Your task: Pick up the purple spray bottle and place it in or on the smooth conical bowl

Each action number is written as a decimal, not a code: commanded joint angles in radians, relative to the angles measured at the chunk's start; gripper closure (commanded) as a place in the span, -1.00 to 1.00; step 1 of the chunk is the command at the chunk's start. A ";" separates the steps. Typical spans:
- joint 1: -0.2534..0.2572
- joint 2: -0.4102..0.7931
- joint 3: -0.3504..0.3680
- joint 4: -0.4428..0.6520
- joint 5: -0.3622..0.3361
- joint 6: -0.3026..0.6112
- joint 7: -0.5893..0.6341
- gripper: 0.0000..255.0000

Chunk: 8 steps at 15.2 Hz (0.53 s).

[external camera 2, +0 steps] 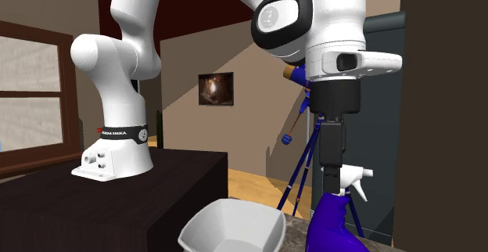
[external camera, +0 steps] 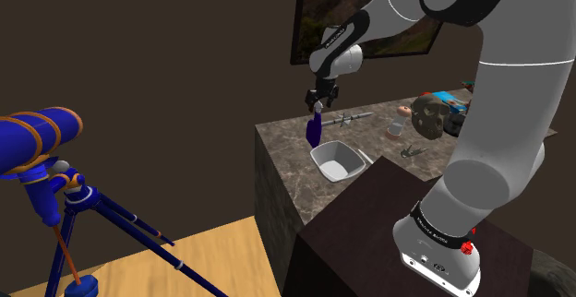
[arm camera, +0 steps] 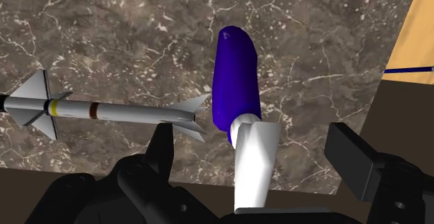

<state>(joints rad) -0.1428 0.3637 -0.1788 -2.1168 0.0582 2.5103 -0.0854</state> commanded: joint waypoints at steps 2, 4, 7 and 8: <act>-0.001 0.003 0.001 0.000 0.001 0.004 -0.001 -1.00; -0.001 0.003 0.001 0.000 0.001 0.004 -0.001 -1.00; -0.001 0.003 0.001 0.000 0.001 0.004 -0.001 1.00; -0.001 0.003 0.001 0.000 0.001 0.004 -0.001 1.00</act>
<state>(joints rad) -0.1434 0.3671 -0.1783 -2.1166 0.0592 2.5139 -0.0863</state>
